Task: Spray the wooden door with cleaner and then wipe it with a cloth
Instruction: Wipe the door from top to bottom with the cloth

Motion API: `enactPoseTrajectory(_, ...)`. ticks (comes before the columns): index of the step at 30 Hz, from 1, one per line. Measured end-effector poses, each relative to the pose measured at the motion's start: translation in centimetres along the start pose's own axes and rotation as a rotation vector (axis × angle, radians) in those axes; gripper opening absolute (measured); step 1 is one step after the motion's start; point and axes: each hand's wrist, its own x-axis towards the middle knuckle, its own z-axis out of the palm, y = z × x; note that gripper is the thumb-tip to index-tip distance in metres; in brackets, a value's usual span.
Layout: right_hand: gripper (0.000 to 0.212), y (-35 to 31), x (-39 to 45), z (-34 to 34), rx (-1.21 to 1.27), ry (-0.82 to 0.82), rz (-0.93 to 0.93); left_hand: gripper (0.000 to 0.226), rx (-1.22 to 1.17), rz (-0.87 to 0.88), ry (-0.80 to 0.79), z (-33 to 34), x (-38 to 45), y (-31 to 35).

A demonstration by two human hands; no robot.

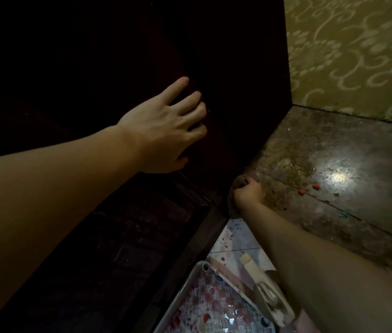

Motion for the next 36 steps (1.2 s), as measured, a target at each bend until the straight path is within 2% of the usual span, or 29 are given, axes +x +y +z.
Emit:
enactPoseTrajectory(4, 0.031, 0.2, 0.7, -1.8, -0.069, -0.068, 0.046, 0.078, 0.005, -0.001, 0.018, 0.2, 0.0, 0.0)
enactPoseTrajectory(10, 0.017, -1.4, 2.3, -2.5, 0.018, 0.049, -0.072, 0.078, 0.009, -0.001, 0.026, 0.2, 0.0, 0.0)
enactPoseTrajectory(13, 0.023, -2.3, 1.8, -1.6, 0.174, -0.011, -0.042, 0.077, 0.008, -0.002, 0.022, 0.2, 0.1, 0.1)
enactPoseTrajectory(15, 0.03, -2.1, 1.6, -0.7, 0.142, -0.019, 0.014, 0.077, 0.005, -0.003, 0.023, 0.2, 0.1, 0.1)
enactPoseTrajectory(20, 0.042, -1.0, 0.2, 0.3, 0.106, -0.326, 0.276, 0.078, 0.005, -0.008, 0.035, 0.3, 0.2, 0.3)
enactPoseTrajectory(22, 0.033, -1.9, -0.7, 0.0, 0.138, -0.384, 0.339, 0.078, 0.007, -0.012, 0.04, 0.4, 0.3, 0.3)
enactPoseTrajectory(24, 0.014, -3.3, -1.0, -0.2, 0.175, -0.421, 0.317, 0.078, 0.008, -0.018, 0.046, 0.4, 0.3, 0.4)
enactPoseTrajectory(25, 0.01, -3.5, -0.7, -0.1, 0.186, -0.395, 0.259, 0.078, 0.006, -0.022, 0.052, 0.4, 0.3, 0.4)
enactPoseTrajectory(28, 0.027, -3.4, -0.3, 0.9, 0.236, -0.264, 0.101, 0.078, -0.007, -0.029, 0.066, 0.5, 0.4, 0.5)
enactPoseTrajectory(30, 0.03, -2.6, -0.7, 1.3, 0.338, -0.321, 0.136, 0.079, -0.005, -0.03, 0.055, 0.6, 0.4, 0.7)
enactPoseTrajectory(33, 0.021, -2.1, -1.5, 1.0, 0.33, -0.399, 0.188, 0.079, 0.006, -0.031, 0.064, 0.6, 0.5, 0.8)
enactPoseTrajectory(36, 0.025, -1.1, -1.3, 0.8, 0.265, -0.351, 0.222, 0.079, 0.0, -0.034, 0.054, 0.6, 0.5, 0.7)
